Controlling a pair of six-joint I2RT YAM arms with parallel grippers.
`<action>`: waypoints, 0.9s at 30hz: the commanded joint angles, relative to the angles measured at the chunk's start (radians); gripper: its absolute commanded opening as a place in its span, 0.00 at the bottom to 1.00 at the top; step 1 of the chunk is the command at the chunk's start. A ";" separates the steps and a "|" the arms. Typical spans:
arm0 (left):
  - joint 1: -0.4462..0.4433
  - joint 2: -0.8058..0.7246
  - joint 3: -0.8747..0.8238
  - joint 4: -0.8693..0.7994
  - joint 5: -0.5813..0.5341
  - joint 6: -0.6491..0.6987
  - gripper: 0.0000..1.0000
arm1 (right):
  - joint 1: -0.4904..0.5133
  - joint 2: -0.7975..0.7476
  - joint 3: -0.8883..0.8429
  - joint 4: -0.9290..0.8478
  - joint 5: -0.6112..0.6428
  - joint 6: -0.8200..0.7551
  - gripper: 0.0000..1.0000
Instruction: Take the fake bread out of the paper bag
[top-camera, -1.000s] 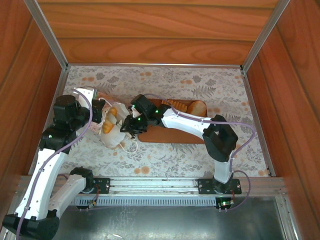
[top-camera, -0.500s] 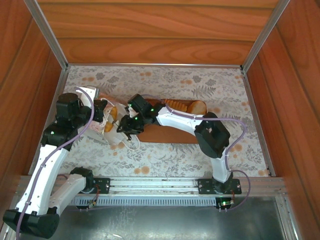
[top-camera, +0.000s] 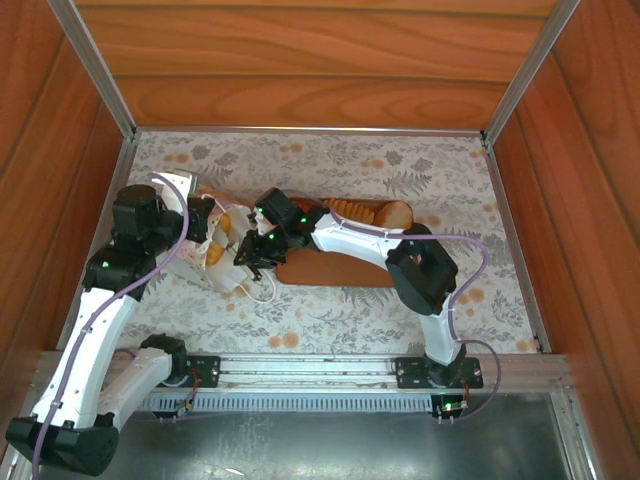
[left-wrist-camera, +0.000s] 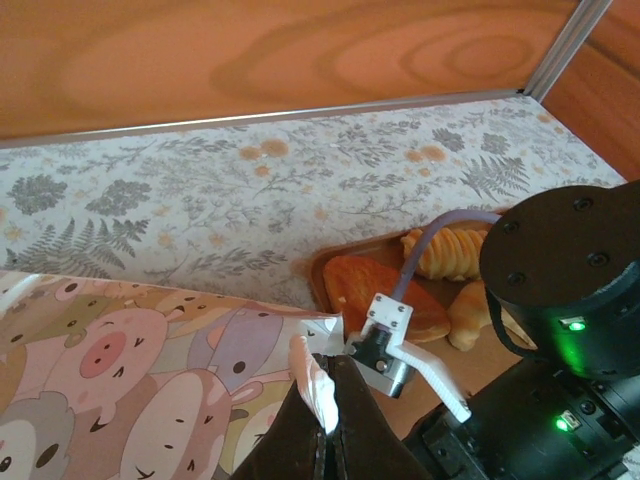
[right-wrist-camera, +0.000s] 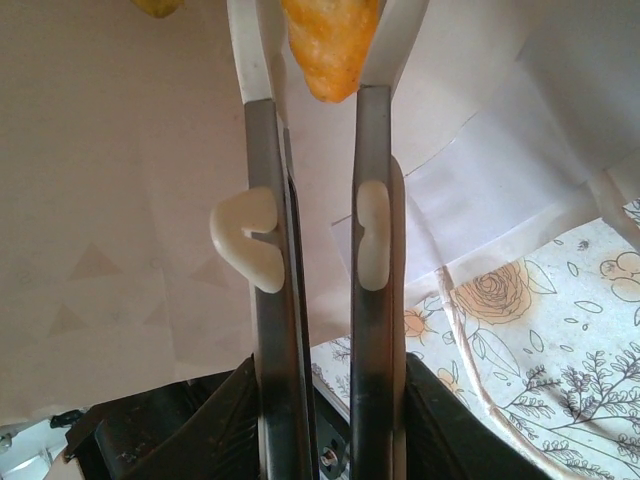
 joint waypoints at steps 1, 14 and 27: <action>-0.011 0.001 0.002 0.034 -0.036 -0.009 0.00 | -0.009 -0.088 -0.009 -0.004 0.015 -0.049 0.29; -0.011 -0.024 -0.006 0.025 -0.105 0.030 0.00 | -0.012 -0.257 -0.128 -0.024 -0.028 -0.083 0.28; -0.010 -0.035 -0.015 0.026 -0.182 0.031 0.00 | -0.054 -0.593 -0.324 -0.179 -0.012 -0.116 0.28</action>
